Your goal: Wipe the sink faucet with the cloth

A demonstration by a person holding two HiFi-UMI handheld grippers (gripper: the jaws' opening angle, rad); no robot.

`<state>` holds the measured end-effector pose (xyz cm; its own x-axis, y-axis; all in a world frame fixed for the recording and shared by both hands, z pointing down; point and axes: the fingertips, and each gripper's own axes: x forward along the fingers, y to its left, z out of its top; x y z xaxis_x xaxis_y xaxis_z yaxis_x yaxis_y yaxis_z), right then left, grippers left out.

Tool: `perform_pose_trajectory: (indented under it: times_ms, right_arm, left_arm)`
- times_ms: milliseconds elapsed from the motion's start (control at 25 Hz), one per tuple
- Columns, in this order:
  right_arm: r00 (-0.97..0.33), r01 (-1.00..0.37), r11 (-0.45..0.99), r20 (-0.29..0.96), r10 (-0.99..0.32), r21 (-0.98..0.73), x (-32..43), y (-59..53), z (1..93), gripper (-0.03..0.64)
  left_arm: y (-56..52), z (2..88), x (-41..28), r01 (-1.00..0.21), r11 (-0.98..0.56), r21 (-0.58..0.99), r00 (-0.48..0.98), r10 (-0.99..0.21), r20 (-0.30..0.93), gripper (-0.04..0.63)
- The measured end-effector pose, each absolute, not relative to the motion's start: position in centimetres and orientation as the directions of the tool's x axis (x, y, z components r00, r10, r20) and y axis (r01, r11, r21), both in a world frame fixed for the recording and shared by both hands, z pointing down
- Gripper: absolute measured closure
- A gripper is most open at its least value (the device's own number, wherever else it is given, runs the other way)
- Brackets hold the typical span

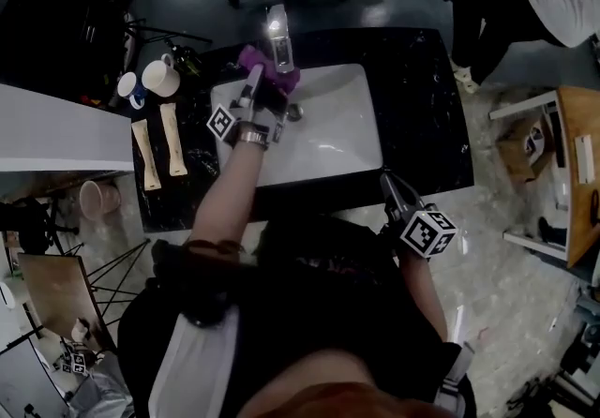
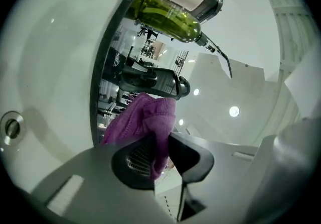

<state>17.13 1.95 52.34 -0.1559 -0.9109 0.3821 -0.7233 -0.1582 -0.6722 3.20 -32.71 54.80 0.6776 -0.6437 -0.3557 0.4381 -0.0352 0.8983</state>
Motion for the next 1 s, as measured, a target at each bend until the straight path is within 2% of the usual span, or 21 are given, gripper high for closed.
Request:
perform_pose_trajectory:
  times_ms: [160,360,680,920,960,1000]
  right_arm:
    - [-0.22,-0.728,-0.087,0.353,-0.91,-0.68,17.1,1.8,51.5,0.606]
    - [-0.321,-0.723,0.029,0.298,-0.899,-0.69,16.3,1.6,50.8,0.606]
    - [-0.538,-0.673,0.231,0.252,-0.804,-0.702,12.9,2.2,50.1,0.606]
    - [-0.682,-0.555,0.375,0.148,-0.716,-0.743,8.3,2.7,48.1,0.604]
    - [-0.707,-0.532,0.399,0.133,-0.695,-0.747,7.4,2.9,47.5,0.586]
    - [-0.727,-0.515,0.417,0.124,-0.675,-0.749,6.5,3.1,47.1,0.525]
  left_arm:
    - [-28.9,52.9,2.1,0.394,-0.089,0.915,0.724,-0.583,-0.368,0.518]
    - [-21.6,49.7,2.3,0.285,-0.184,0.941,0.837,-0.43,-0.338,0.519]
    - [-5.2,47.6,3.8,0.036,-0.296,0.954,0.979,-0.179,-0.093,0.519]
    - [0.7,47.1,2.6,-0.012,-0.291,0.957,0.985,-0.169,-0.039,0.518]
    - [0.8,47.3,2.0,-0.026,-0.288,0.957,0.983,-0.181,-0.028,0.518]
    - [0.9,47.5,1.4,-0.036,-0.286,0.958,0.981,-0.191,-0.02,0.518]
